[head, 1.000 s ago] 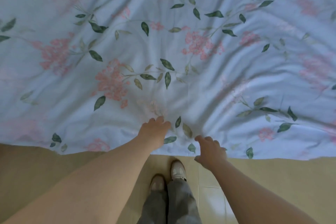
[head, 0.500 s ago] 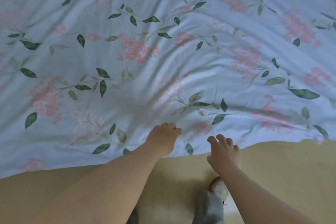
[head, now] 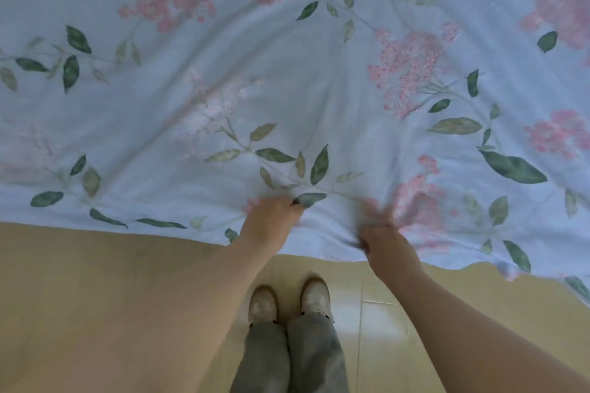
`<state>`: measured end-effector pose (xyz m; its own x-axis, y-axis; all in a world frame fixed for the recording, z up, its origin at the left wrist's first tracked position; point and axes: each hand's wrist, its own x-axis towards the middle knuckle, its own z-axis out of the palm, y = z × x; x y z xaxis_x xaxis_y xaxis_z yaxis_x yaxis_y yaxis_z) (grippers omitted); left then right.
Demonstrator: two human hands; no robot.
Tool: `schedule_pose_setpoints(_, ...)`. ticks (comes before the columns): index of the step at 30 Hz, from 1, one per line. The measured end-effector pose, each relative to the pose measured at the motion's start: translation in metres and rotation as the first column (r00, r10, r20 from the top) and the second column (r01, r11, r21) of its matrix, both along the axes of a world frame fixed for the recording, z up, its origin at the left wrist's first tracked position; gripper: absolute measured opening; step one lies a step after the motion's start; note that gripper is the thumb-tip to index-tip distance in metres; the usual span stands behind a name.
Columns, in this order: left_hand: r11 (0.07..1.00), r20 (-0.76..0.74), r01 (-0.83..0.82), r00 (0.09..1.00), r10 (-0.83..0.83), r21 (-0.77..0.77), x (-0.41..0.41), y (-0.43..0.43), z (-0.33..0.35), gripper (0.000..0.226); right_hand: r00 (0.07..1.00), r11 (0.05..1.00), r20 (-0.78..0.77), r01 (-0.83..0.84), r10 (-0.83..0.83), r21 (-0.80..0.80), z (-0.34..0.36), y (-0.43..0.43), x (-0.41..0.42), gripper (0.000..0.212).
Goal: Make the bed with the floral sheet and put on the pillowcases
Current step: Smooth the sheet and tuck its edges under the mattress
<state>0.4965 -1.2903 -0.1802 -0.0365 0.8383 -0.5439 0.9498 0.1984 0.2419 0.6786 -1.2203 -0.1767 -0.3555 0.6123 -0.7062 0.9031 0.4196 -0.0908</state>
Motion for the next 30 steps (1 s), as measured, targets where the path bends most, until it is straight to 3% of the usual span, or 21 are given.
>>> schedule_pose_setpoints(3,0.989,0.031,-0.038,0.999,0.043,-0.145,0.010,-0.007,0.001,0.017,1.000,0.996,0.011,0.027,-0.027,-0.083,0.003,-0.015,0.014,0.030)
schedule_pose_setpoints(7,0.974,-0.009,0.072,0.997,-0.076,-0.216,0.016,-0.004,0.016,0.016,0.998,0.988,0.007,0.057,-0.057,-0.145,0.022,-0.014,0.027,0.031)
schedule_pose_setpoints(10,0.980,-0.029,0.061,0.997,-0.068,-0.189,0.033,0.002,0.033,0.029,0.998,0.993,-0.010,0.057,-0.058,-0.104,0.035,-0.013,0.043,0.044)
schedule_pose_setpoints(20,0.991,0.033,0.125,0.991,-0.126,0.037,0.169,0.085,0.052,0.040,0.995,0.972,0.046,0.079,-0.091,0.220,0.056,0.067,0.160,0.047)
schedule_pose_setpoints(26,0.998,-0.058,-0.053,0.997,0.051,-0.033,0.285,0.142,0.026,0.054,0.977,0.962,0.195,-0.130,0.083,0.242,0.034,0.146,0.282,0.072)
schedule_pose_setpoints(28,0.982,-0.109,-0.144,0.985,0.131,-0.120,0.322,0.159,0.018,0.037,0.975,0.960,0.182,-0.169,0.129,0.225,0.028,0.171,0.319,0.066)
schedule_pose_setpoints(30,0.959,-0.127,-0.206,0.975,0.183,-0.194,0.343,0.169,0.016,0.029,0.975,0.960,0.126,-0.205,0.182,0.192,0.024,0.193,0.344,0.046)
